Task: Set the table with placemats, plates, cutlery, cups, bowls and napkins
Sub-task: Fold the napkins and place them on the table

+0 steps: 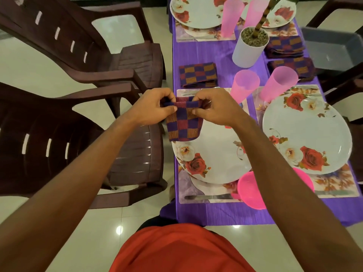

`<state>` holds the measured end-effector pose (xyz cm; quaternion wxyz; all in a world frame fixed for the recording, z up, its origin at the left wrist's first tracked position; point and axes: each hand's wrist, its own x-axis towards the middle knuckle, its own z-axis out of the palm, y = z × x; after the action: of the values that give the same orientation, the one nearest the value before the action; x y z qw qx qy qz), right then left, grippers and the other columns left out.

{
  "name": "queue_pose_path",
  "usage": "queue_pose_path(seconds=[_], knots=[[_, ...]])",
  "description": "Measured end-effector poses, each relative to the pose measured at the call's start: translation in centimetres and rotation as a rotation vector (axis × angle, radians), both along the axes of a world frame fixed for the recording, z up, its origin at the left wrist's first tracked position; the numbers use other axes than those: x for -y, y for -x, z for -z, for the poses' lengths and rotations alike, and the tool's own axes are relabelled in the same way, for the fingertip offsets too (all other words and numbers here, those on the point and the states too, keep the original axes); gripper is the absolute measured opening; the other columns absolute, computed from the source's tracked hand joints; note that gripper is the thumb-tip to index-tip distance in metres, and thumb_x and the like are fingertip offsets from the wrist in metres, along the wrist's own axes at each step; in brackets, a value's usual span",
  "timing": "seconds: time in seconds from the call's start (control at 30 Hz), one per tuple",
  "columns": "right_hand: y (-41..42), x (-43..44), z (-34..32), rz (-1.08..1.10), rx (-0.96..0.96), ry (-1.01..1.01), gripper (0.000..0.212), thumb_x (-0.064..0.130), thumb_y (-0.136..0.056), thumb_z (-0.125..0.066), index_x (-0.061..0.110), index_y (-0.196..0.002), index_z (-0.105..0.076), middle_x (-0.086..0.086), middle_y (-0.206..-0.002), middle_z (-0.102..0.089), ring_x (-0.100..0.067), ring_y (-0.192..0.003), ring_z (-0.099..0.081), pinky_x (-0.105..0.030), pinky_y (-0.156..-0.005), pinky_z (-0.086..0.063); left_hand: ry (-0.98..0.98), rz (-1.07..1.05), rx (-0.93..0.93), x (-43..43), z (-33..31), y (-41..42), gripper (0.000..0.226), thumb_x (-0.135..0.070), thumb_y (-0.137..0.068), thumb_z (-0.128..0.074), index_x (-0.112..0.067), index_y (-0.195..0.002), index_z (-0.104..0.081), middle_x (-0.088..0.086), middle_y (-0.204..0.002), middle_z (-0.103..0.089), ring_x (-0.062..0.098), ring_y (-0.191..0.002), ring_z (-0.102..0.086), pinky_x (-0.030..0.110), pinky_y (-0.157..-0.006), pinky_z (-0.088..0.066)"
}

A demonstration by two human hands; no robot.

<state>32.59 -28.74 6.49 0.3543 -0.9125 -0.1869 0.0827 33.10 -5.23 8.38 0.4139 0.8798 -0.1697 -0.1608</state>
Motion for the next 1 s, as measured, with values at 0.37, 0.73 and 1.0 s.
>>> queue_pose_path(seconds=[0.37, 0.73, 1.0], knots=[[-0.4, 1.3, -0.4, 0.155, -0.075, -0.313, 0.02, 0.015, -0.081, -0.083, 0.017, -0.093, -0.067, 0.003, -0.088, -0.072, -0.016, -0.087, -0.07, -0.043, -0.077, -0.062, 0.196, -0.019, -0.128, -0.1, 0.5, -1.4, 0.014, -0.004, -0.091, -0.066, -0.016, -0.086, -0.061, 0.013, -0.105, -0.073, 0.019, -0.098, -0.072, 0.043, -0.082, -0.06], [1.0, -0.9, 2.0, 0.32, -0.195, -0.569, 0.022, 0.022, -0.101, -0.06, 0.012, -0.118, -0.07, 0.002, -0.103, -0.075, -0.015, -0.096, -0.072, -0.034, -0.081, -0.059, 0.278, -0.099, -0.183, 0.2, -0.5, -1.3, 0.037, 0.013, -0.089, -0.057, -0.012, -0.116, -0.055, -0.001, -0.087, -0.073, 0.011, -0.085, -0.072, 0.024, -0.069, -0.059], [-0.8, -2.4, -0.9, 0.146, 0.007, -0.36, 0.02, 0.031, -0.092, -0.063, 0.014, -0.096, -0.073, -0.002, -0.087, -0.074, -0.017, -0.082, -0.07, -0.047, -0.08, -0.059, -0.176, -0.056, 0.412, 3.7, -0.7, -0.4, 0.033, -0.048, -0.102, -0.043, -0.018, -0.107, -0.054, -0.004, -0.084, -0.063, 0.017, -0.072, -0.061, 0.034, -0.063, -0.048]])
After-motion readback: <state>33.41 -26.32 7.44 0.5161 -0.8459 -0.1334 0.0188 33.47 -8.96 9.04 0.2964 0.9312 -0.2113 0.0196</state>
